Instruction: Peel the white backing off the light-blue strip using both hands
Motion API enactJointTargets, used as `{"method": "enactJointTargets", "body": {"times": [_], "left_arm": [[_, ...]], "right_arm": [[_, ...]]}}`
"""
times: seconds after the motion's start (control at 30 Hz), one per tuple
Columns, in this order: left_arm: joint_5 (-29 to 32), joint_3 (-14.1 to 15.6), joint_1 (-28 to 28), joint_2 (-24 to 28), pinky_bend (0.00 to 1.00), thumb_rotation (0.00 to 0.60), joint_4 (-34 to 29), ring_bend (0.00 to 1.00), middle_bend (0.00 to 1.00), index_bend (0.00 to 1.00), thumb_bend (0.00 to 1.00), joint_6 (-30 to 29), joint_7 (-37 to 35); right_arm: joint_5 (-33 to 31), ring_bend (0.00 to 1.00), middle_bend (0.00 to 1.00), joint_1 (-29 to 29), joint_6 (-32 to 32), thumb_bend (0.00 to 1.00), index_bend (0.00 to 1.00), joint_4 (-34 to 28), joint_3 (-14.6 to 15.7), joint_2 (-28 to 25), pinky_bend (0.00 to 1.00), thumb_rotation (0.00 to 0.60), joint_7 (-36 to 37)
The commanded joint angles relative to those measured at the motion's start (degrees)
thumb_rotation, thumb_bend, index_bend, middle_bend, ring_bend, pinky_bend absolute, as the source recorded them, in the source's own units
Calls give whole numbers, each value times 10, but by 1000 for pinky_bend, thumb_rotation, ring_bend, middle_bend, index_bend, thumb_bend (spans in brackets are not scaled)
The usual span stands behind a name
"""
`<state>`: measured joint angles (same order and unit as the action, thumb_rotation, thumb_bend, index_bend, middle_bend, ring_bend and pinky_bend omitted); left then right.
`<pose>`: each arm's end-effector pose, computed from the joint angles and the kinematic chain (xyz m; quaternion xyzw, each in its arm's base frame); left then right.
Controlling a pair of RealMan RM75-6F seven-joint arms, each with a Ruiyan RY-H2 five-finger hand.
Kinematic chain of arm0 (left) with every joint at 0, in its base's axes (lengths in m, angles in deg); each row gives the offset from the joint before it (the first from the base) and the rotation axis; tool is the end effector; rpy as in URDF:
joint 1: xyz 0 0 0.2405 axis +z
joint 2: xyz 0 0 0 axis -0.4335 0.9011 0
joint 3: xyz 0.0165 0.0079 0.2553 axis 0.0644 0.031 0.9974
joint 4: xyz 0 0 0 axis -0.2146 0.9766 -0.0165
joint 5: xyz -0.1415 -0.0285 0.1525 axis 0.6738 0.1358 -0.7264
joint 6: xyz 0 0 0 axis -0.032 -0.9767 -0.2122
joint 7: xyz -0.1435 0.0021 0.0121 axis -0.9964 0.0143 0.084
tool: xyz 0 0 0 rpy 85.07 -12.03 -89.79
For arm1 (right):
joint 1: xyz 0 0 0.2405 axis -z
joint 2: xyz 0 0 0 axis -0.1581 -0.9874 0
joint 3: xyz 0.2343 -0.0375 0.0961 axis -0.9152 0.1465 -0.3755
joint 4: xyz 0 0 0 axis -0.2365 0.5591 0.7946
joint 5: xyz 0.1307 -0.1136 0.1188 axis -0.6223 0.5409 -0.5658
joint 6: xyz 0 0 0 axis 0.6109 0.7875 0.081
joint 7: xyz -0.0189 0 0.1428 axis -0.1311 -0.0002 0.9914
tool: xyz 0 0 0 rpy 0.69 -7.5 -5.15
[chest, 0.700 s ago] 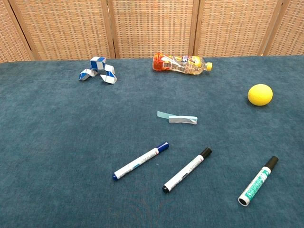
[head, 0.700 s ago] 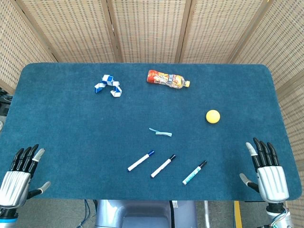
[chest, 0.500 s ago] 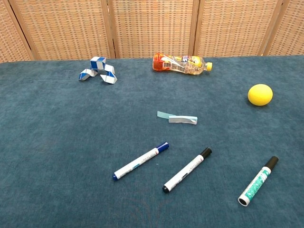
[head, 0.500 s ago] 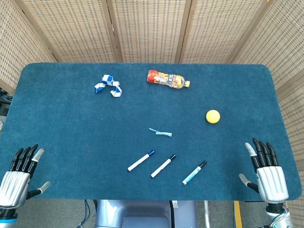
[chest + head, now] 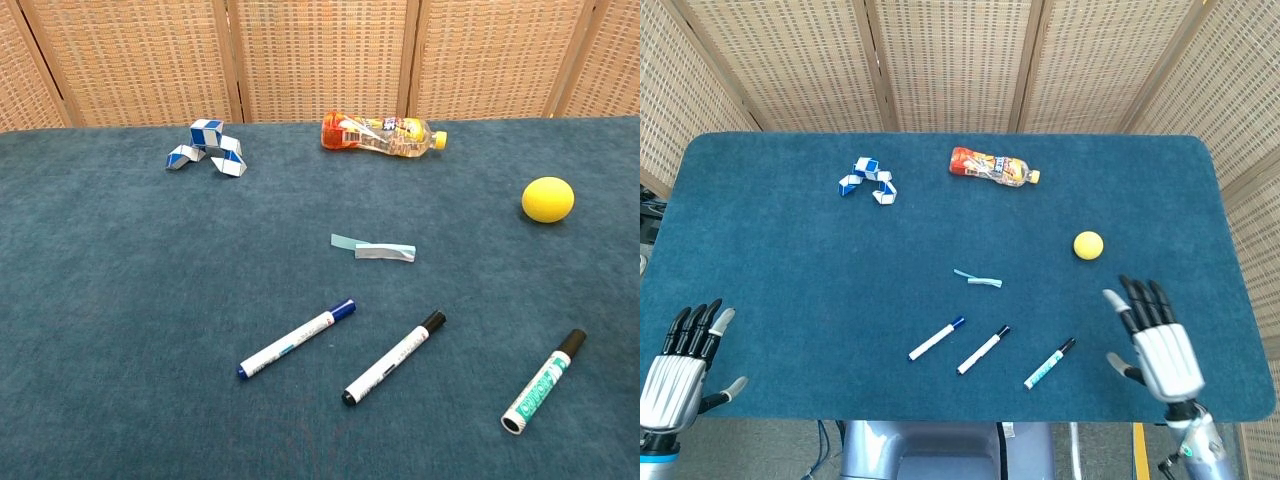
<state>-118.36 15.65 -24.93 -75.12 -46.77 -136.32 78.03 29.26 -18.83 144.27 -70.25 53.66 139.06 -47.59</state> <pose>-0.2754 0.1302 0.1176 -0.6335 -0.3320 -0.4075 0.5678 -0.2188 -0.2013 0.1085 0.6631 -0.2958 0.4647 0.5068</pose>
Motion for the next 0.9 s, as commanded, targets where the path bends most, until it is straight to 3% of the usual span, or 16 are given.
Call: {"method": "enactJointTargets", "body": {"times": [0.03, 0.13, 0.27, 0.37, 0.47, 0.63, 0.8, 0.9], "left_arm": [[7, -5, -2, -7, 0, 600, 1, 0, 0, 0, 0, 5, 14], [14, -8, -4, -17, 0, 600, 3, 0, 0, 0, 0, 13, 32], [30, -13, -8, -26, 0, 600, 5, 0, 0, 0, 0, 27, 47], [42, -18, -12, -30, 0, 600, 5, 0, 0, 0, 0, 36, 54], [56, -24, -15, -35, 0, 600, 8, 0, 0, 0, 0, 45, 67], [74, -31, -20, -39, 0, 600, 9, 0, 0, 0, 0, 55, 75], [88, -33, -25, -37, 0, 600, 7, 0, 0, 0, 0, 69, 71], [92, -34, -28, -35, 0, 600, 6, 0, 0, 0, 0, 74, 69]], "right_arm": [[-12, 0, 0, -71, -79, 0, 209, -52, -42, -3, 0, 600, -24], [-62, 0, 0, -122, -149, 0, 245, -70, -74, 23, 0, 600, -50], [-182, 0, 0, -183, -242, 9, 277, -89, -105, 62, 0, 600, -133], [-265, 0, 0, -225, -270, 111, 300, -80, -126, 98, 0, 600, -209], [-361, 0, 0, -273, -273, 190, 307, -54, -148, 151, 0, 600, -283], [-487, 0, 0, -339, -245, 197, 311, -1, -166, 221, 0, 600, -373], [-566, 0, 0, -377, -219, 208, 345, 41, -174, 272, 0, 600, -401], [-575, 0, 0, -395, -210, 221, 359, 70, -164, 294, 0, 600, -414]]}}
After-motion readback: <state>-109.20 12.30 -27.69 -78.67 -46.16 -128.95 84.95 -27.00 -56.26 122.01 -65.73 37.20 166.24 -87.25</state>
